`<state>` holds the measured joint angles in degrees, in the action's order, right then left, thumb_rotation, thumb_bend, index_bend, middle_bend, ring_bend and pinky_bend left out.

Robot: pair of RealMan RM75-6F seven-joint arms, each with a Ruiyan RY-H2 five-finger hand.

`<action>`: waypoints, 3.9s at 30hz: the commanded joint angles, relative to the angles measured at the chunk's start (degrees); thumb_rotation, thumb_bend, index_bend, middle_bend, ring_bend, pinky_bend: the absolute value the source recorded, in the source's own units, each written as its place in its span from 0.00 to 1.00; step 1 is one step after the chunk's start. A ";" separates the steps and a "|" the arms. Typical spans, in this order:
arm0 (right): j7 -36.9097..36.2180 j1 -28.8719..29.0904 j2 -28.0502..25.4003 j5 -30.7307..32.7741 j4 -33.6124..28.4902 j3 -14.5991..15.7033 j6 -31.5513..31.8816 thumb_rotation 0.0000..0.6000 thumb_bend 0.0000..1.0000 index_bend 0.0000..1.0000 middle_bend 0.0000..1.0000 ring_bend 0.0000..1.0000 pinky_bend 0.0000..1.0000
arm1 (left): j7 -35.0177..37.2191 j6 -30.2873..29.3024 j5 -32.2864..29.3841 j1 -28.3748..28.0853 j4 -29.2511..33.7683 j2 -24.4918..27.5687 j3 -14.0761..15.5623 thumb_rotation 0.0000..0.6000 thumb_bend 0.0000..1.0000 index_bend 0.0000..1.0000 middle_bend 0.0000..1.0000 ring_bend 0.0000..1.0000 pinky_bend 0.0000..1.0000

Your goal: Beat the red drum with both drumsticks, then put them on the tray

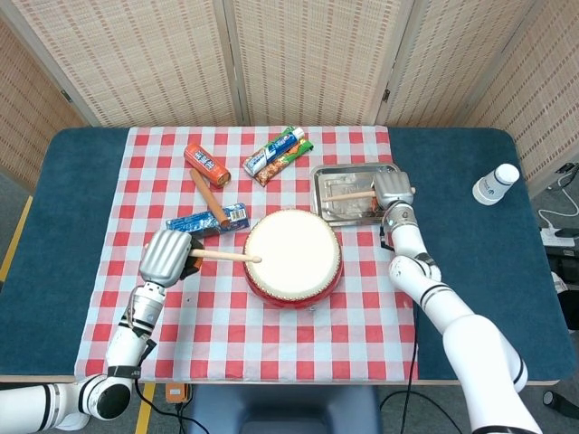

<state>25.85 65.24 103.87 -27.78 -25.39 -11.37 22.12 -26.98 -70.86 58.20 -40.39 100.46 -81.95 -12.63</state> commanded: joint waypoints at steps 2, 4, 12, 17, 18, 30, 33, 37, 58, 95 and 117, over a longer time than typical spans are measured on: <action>1.25 0.62 2.64 0.93 3.96 -0.83 -2.15 1.00 0.21 0.06 0.25 0.13 0.33 | -0.04 0.00 0.05 0.18 -0.93 -0.30 0.11 1.00 0.62 1.00 1.00 0.98 1.00; 1.59 0.80 3.55 0.77 5.71 -1.32 -2.90 1.00 0.16 0.02 0.22 0.10 0.31 | 0.06 0.06 0.04 0.22 -1.32 -0.45 -0.02 1.00 0.62 1.00 1.00 0.98 1.00; 0.08 0.57 3.27 -1.42 6.40 -4.00 -3.78 1.00 0.06 0.00 0.17 0.04 0.26 | 0.56 0.00 1.19 0.38 -1.50 -0.67 -0.33 1.00 0.62 1.00 1.00 0.98 1.00; -3.82 -1.19 -2.97 -6.83 -4.76 -4.97 -0.49 1.00 0.06 0.00 0.17 0.05 0.27 | 0.82 0.16 1.70 0.44 -1.37 -0.45 -0.54 1.00 0.62 1.00 1.00 0.98 1.00; -4.92 -2.32 -5.73 -8.72 -9.95 -5.10 1.38 1.00 0.06 0.01 0.17 0.06 0.27 | 0.93 0.16 1.92 0.48 -1.30 -0.38 -0.56 1.00 0.62 1.00 1.00 0.98 1.00; -8.80 -13.09 -36.95 -11.77 -63.18 -6.87 16.97 1.00 0.06 0.18 0.26 0.21 0.36 | -1.04 -1.32 4.89 0.28 -0.06 -0.64 -0.74 1.00 0.62 1.00 1.00 0.97 1.00; -10.76 -14.39 -42.73 -11.21 -71.46 -8.01 17.91 1.00 0.06 0.21 0.29 0.23 0.37 | -2.25 -1.31 4.88 -0.04 0.06 -1.03 -0.78 1.00 0.62 1.00 1.00 0.97 1.00; -13.72 -15.51 -49.38 -10.85 -79.38 -9.51 17.42 1.00 0.06 0.22 0.31 0.25 0.37 | -5.03 -2.32 6.06 -0.42 -0.36 -1.86 -0.39 1.00 0.62 1.00 1.00 0.96 1.00; -13.22 -1.13 -47.21 4.45 -89.35 -3.39 17.59 1.00 0.03 0.30 0.37 0.24 0.37 | -22.19 -2.04 -5.22 -7.40 1.61 -9.18 -4.94 1.00 0.62 1.00 1.00 0.94 1.00; -1.78 9.47 -28.42 18.64 -85.13 -5.09 39.88 1.00 0.06 0.63 0.63 0.47 0.43 | -31.69 -7.36 -10.84 -14.59 -0.11 -14.57 -5.43 1.00 0.62 1.00 1.00 0.93 1.00; 3.48 9.34 -24.87 21.31 -83.59 -7.71 42.47 1.00 0.17 0.70 0.70 0.55 0.45 | -33.79 -8.34 -9.32 -15.36 -0.63 -15.02 -3.90 1.00 0.61 0.99 1.00 0.92 1.00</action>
<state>29.31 74.69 78.89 -6.40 -109.01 -18.95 64.64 -60.68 -79.19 48.85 -55.72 99.78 -97.00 -16.56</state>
